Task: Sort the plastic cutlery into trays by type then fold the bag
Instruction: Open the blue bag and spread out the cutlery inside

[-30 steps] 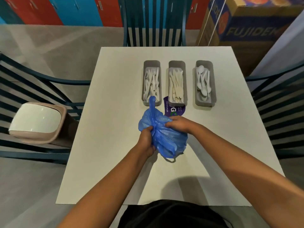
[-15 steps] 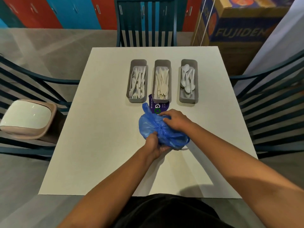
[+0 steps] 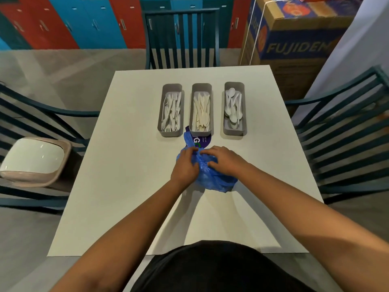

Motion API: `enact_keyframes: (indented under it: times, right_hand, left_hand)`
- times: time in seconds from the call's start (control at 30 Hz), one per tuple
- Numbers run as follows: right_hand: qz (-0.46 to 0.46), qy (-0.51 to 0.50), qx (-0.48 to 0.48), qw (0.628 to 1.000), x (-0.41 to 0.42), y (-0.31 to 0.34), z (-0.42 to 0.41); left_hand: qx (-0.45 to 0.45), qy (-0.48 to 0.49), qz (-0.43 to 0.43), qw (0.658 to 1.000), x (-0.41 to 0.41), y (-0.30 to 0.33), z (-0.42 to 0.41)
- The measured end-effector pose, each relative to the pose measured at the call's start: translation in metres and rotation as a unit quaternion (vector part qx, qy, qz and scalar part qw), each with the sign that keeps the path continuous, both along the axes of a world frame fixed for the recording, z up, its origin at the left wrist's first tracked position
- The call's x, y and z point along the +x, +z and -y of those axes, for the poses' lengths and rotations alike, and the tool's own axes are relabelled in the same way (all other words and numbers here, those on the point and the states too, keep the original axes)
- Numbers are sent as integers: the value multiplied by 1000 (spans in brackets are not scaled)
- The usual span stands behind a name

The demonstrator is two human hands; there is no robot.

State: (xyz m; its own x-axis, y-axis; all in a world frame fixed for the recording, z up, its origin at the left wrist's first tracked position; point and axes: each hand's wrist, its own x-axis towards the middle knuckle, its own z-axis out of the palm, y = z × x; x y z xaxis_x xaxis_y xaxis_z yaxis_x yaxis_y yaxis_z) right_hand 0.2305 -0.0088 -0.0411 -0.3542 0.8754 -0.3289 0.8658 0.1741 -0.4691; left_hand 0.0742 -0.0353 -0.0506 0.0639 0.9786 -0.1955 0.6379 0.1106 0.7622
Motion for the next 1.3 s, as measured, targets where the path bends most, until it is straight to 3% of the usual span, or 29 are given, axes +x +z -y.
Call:
enact_keyframes:
  times: [0.17, 0.33, 0.4, 0.47, 0.57, 0.7, 0.8, 0.9, 1.0, 1.1, 1.2, 1.3]
  right_hand:
    - [32, -64, 10, 997, -6, -8, 11]
    - [38, -102, -7, 994, 2, -9, 18]
    - [52, -105, 6, 993, 5, -9, 17]
    - [53, -114, 13, 992, 10, -8, 13]
    - [20, -205, 29, 978, 30, -7, 8]
    - [-7, -318, -12, 948, 60, -10, 12]
    - [-21, -269, 28, 963, 51, -10, 12]
    - [-9, -134, 34, 990, 30, -1, 9]
    - [50, -39, 49, 997, 12, 2, 7]
    - [77, -28, 38, 996, 6, -2, 6]
    - [-50, -127, 12, 991, 12, -2, 6]
    - [-189, -217, -15, 957, 20, 6, 3]
  left_hand:
    - [-45, -92, -131, 986, -2, -7, -2]
    - [4, -104, -265, 959, -4, -5, -7]
    - [8, -117, -280, 953, -5, -4, -7]
    - [11, -110, -266, 958, -14, -3, -4]
    - [4, -39, -226, 973, -48, -8, -5]
    - [-77, -4, -170, 982, -83, -12, -8]
    - [-44, -25, -117, 992, -71, -2, -13]
    - [0, -68, -76, 995, -47, 10, -19]
    - [-25, -146, -91, 985, -24, 14, -20]
    - [-58, -131, -86, 986, -15, 9, -21]
    - [-54, -69, -12, 996, -20, 10, -24]
    - [-123, 22, 145, 982, -29, 16, -25]
